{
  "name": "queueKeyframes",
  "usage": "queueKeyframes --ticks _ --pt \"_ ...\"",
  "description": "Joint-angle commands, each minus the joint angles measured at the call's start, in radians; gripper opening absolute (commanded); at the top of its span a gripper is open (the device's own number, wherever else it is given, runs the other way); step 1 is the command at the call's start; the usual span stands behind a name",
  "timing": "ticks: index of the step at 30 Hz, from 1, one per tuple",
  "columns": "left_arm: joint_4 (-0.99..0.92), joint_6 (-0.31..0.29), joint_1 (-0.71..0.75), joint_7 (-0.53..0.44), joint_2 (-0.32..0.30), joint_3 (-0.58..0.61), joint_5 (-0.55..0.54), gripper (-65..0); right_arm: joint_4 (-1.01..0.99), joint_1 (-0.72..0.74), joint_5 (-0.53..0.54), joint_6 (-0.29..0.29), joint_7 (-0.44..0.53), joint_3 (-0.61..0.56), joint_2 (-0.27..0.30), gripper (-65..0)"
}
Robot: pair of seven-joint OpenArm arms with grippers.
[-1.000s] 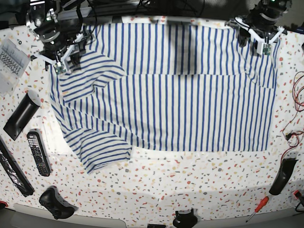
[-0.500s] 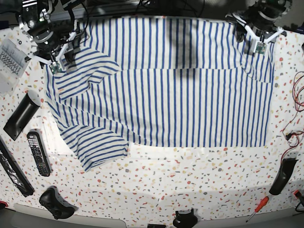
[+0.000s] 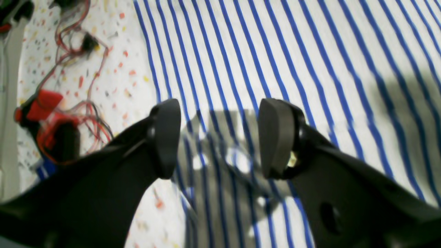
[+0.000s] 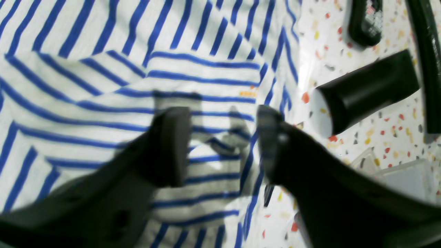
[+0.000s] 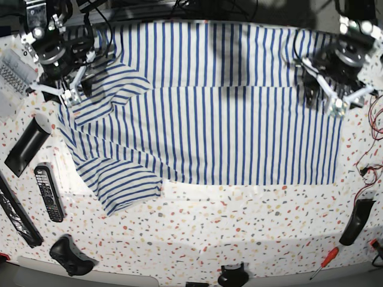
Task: Layout the t-shirt on the table in an organized manner, then fold the t-shirt properly
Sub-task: 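Release the shirt and move both grippers to the hem corners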
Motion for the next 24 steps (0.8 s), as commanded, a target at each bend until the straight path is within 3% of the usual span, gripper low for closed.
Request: queueKeyframes --ticks 1,9,17,24 --pt "-0.006 -0.005 -0.051 -0.007 -0.019 -0.005 -0.018 -31.9 0.019 0.012 0.0 -0.006 0.011 0.006 0.01 -28.4" --pt "-0.377 -0.018 -0.426 -0.035 -0.045 -0.005 -0.129 -31.9 0.019 0.092 0.003 -0.006 -0.062 0.006 0.01 -26.0" --pt "-0.897 -0.164 -0.795 -0.027 -0.063 -0.005 -0.197 -31.9 0.019 0.147 0.037 -0.005 -0.085 0.006 0.01 -26.0" --pt "-1.412 -0.19 -1.093 -0.124 -0.111 -0.005 -0.225 -31.9 0.019 0.162 0.115 -0.004 -0.117 0.006 0.01 -26.0"
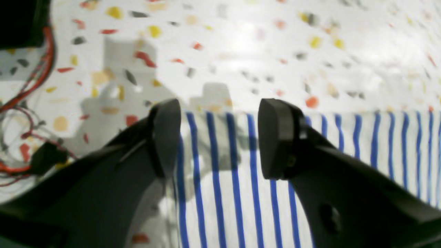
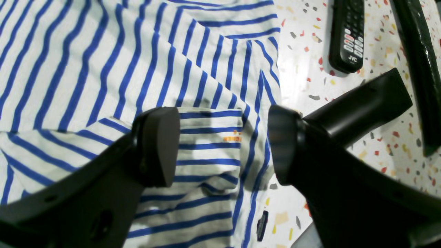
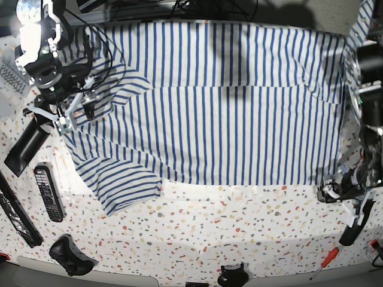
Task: Layout the t-shirt on the table in an organized manner, then fold the t-shirt properly
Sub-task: 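Release the shirt and move both grippers to the hem corners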
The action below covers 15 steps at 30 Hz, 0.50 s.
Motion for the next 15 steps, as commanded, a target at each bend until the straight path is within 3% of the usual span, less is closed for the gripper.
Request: queueKeyframes --ticks 1,7,11,15 --pt "-0.053 0.0 -0.058 -0.037 -0.027 -0.004 -0.011 -31.9 0.016 0.005 0.006 -0.005 0.003 0.006 0.013 -26.0" --pt "-0.439 -0.012 -0.159 -0.244 -0.086 -0.004 -0.011 -31.9 0.016 0.005 0.006 -0.005 -0.026 0.006 0.013 -26.0" --pt "-0.513 -0.072 -0.121 -0.289 -0.085 -0.004 -0.027 -31.9 0.016 0.005 0.006 -0.005 -0.023 0.006 0.013 -26.0" --pt "-0.512 -0.133 -0.079 -0.283 -0.067 -0.004 -0.167 -31.9 0.016 0.005 0.006 -0.005 -0.024 0.006 0.013 -26.0"
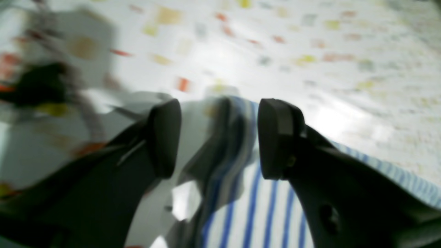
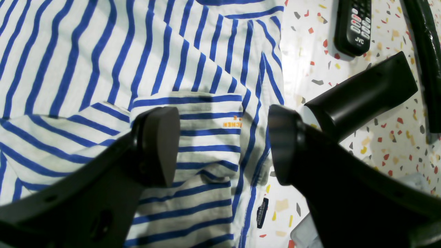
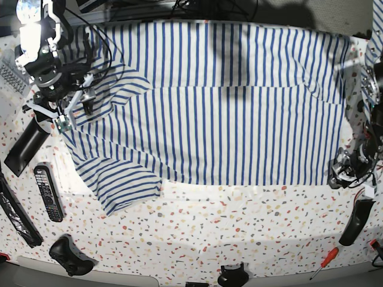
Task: Layout the t-shirt on the table in an organized manner, then fold the t-shirt properly
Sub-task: 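Release the shirt and move both grippers to the hem corners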
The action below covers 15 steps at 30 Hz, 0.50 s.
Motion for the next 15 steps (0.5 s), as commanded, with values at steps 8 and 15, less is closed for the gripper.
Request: queueKeyframes --ticks 8,15 --pt "0.004 -0.031 -0.026 0.091 0.05 0.0 -0.003 -31.9 0.016 0.005 0.003 -0.003 0.021 0.006 0.014 -26.0" --pt "0.004 -0.031 -0.026 0.101 0.066 0.0 0.062 -32.0 0.016 0.006 0.003 -0.003 0.022 0.006 0.014 -26.0"
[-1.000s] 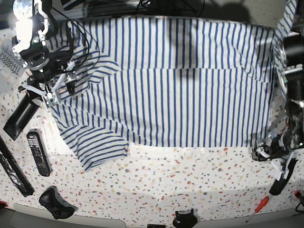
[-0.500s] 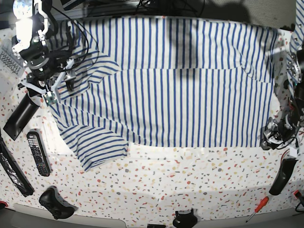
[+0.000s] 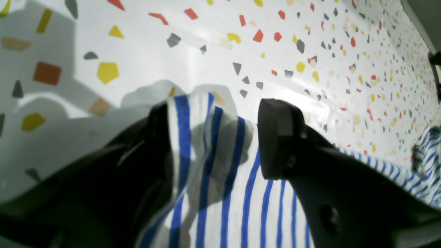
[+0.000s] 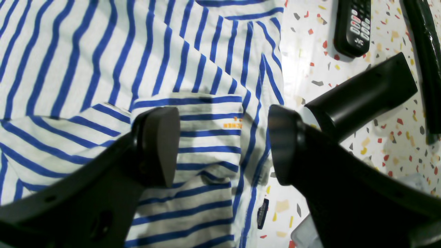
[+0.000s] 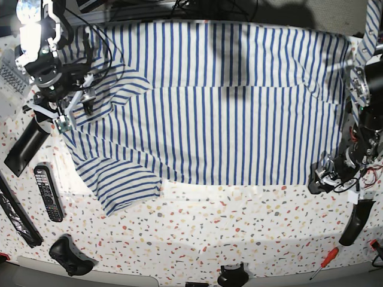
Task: Layout the t-shirt on the table in an organized manner, then fold the t-shirt properly
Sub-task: 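Release the shirt and move both grippers to the hem corners, then grasp the hem corners with both grippers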
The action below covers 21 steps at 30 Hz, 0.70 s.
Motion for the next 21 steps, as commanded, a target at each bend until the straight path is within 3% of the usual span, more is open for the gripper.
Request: queueKeyframes --ticks 1,6,14,18,21 --pt "0.002 0.005 -0.011 0.04 -0.001 0.001 0.046 -32.0 0.016 0.005 0.003 -0.004 0.023 0.006 0.014 -26.0" --pt "0.004 0.005 -0.011 0.026 -0.009 0.001 0.062 -34.1 0.016 0.005 0.003 -0.004 0.034 0.006 0.013 -26.0" --pt "0.024 -0.002 -0.011 0.01 -0.006 0.001 0.044 -50.0 0.016 0.005 0.003 -0.004 0.033 0.006 0.014 -26.0" --pt "0.068 -0.017 -0.011 0.023 -0.006 0.001 0.044 -50.8 0.016 0.005 0.003 -0.004 0.033 0.006 0.014 -26.0" --pt "0.105 -0.017 -0.011 0.045 -0.007 0.001 0.044 -47.7 0.016 0.005 0.003 -0.004 0.033 0.006 0.013 -26.0"
